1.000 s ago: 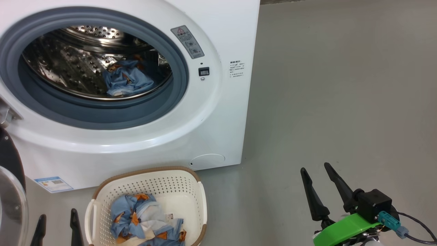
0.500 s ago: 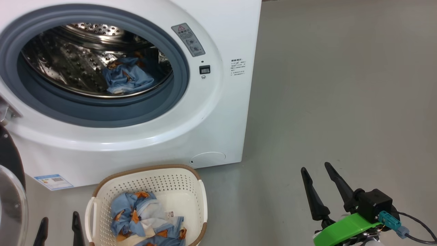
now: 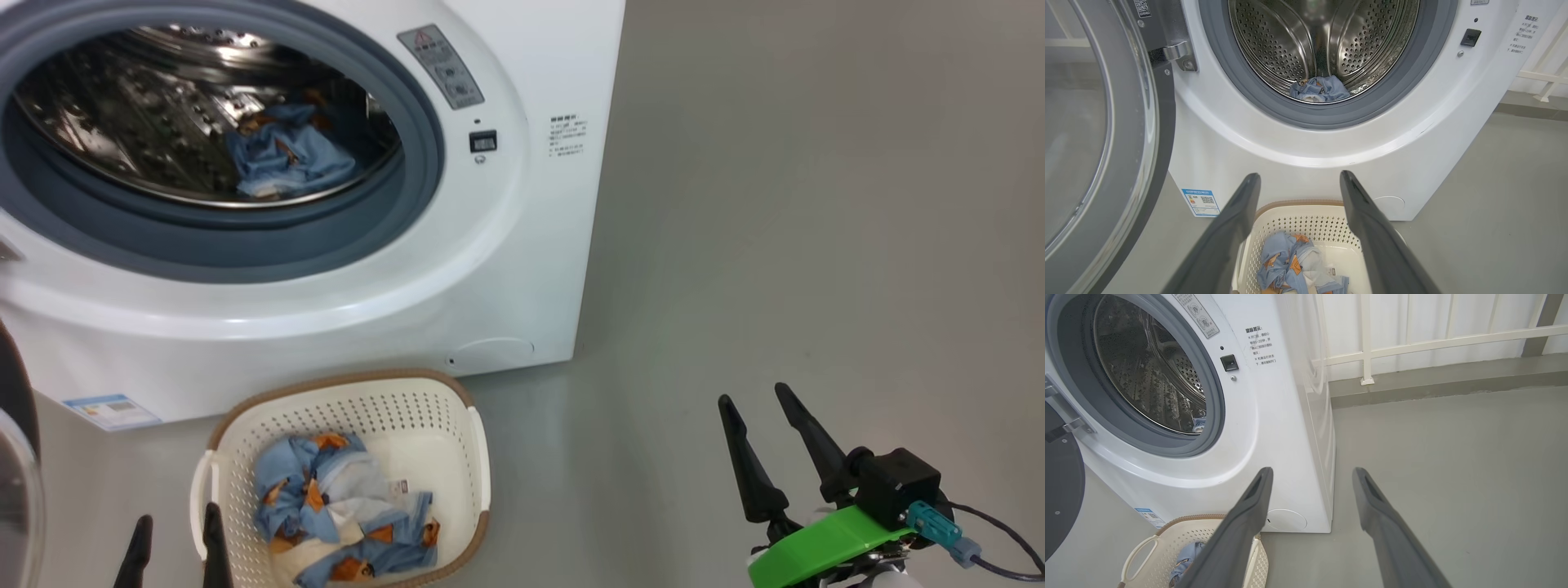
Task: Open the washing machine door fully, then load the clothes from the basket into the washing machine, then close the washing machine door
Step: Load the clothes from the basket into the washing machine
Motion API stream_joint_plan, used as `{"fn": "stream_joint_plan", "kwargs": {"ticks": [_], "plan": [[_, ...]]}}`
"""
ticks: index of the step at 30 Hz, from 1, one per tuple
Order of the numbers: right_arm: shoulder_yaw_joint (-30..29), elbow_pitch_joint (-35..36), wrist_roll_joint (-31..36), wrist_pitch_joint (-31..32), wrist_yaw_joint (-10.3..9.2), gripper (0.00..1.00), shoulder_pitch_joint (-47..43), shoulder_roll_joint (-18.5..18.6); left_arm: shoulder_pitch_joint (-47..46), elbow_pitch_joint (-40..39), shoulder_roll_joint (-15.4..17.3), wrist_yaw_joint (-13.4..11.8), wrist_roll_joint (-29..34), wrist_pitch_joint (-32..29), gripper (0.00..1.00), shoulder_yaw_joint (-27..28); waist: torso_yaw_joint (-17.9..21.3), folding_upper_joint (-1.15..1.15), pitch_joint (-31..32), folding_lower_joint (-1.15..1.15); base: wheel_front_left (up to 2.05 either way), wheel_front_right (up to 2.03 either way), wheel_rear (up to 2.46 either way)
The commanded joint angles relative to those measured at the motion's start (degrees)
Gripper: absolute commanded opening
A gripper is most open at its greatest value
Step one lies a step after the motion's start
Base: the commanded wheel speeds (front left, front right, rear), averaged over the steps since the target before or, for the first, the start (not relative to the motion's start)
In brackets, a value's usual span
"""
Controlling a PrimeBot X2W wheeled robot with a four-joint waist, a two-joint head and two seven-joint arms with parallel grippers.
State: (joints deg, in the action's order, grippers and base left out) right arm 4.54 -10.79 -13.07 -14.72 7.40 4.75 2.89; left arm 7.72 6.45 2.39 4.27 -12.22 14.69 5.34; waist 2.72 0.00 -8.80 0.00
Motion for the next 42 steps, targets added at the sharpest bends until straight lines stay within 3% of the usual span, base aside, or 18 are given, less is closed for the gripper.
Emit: {"fn": "stream_joint_plan", "kwargs": {"ticks": [1, 21, 37, 42], "plan": [[1.47, 1.66, -0.26, -0.28, 0.09, 1.00, 2.07, -0.02, -2.67, 0.12, 0.49, 0.52, -0.17, 0.30, 1.00, 1.44, 0.52, 0.00, -1.97, 0.00, 0.00, 0.00, 0.00], [1.98, 3.93, 0.18, -0.28, 0.09, 1.00, 7.18, -0.02, -19.19, 16.63, 0.90, 3.12, 1.42, 0.30, 1.00, 0.67, 2.65, 0.00, -19.51, 0.00, 0.00, 0.00, 0.00], [2.82, 6.47, -0.74, -0.28, 0.09, 1.00, 11.35, -0.02, -36.02, 33.56, 8.76, 3.21, -1.73, 0.30, 1.00, -4.00, 5.09, 0.00, -36.65, 0.00, 0.00, 0.00, 0.00], [2.90, 7.13, -1.06, -0.28, 0.09, 1.00, 12.13, -0.02, -40.39, 38.32, 9.90, 3.21, -2.89, 0.30, 1.00, -5.19, 5.72, 0.00, -40.65, 0.00, 0.00, 0.00, 0.00]]}}
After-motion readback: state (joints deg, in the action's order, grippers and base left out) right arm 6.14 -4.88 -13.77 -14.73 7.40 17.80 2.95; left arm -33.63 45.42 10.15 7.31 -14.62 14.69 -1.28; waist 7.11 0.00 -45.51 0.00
